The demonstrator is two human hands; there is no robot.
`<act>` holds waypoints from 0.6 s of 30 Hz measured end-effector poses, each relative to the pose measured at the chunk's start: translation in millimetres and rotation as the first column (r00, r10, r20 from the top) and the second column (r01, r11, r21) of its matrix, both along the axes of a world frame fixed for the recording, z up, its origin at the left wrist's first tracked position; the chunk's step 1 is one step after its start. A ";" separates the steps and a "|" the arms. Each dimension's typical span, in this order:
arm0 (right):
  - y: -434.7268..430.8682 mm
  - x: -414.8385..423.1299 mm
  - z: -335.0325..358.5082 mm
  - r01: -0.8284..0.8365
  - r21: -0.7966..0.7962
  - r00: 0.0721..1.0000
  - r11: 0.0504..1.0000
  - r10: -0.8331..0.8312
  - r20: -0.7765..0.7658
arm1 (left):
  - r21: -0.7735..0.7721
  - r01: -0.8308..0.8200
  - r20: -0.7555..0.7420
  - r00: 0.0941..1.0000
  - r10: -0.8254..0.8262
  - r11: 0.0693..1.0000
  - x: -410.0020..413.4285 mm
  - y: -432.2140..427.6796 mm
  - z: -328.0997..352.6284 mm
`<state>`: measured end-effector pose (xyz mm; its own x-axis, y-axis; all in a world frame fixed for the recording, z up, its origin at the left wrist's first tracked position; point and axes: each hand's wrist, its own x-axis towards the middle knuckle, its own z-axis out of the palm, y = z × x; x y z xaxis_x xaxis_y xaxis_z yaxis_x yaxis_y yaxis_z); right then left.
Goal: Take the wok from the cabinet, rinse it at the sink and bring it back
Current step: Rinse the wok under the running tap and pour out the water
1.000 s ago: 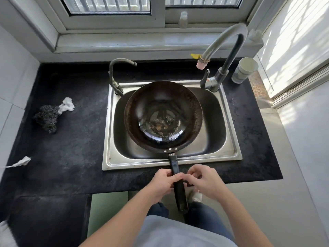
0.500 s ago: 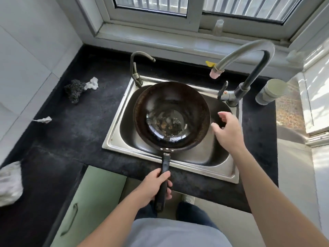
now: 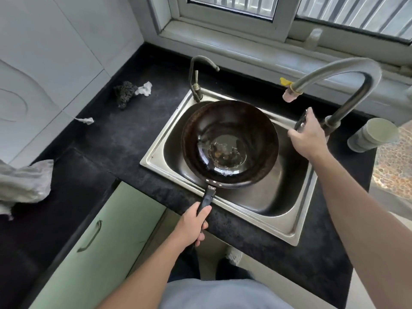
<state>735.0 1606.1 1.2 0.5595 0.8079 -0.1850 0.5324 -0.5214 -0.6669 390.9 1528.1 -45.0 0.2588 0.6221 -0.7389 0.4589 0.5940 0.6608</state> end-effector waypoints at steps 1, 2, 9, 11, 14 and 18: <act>0.4 0.1 -1.8 -0.006 0.002 1.000 1.000 0.006 -0.003 | 0.019 -0.001 -0.007 1.000 0.001 1.000 0.5 -0.4 -0.8; 0.8 0.5 -2.9 -0.018 0.002 1.000 1.000 0.018 0.002 | 0.029 0.000 -0.016 1.000 0.001 1.000 0.8 -0.5 -2.0; 0.3 1.6 -2.2 -0.103 -0.061 0.994 0.993 0.105 0.033 | 0.018 0.006 -0.036 0.999 -0.005 1.000 1.6 0.8 -6.1; 0.1 1.4 -1.8 -0.124 -0.068 0.991 0.990 0.127 0.035 | 0.015 0.011 -0.036 0.999 -0.010 1.000 2.7 0.8 -5.7; 0.6 2.0 -1.1 -0.138 -0.089 0.988 0.986 0.144 0.062 | 0.008 0.020 -0.045 0.999 -0.020 1.000 2.5 0.8 -6.8; 0.2 2.4 -2.0 -0.147 -0.096 0.985 0.984 0.155 0.082 | 0.010 0.042 -0.049 0.998 -0.042 0.999 2.1 1.8 -5.8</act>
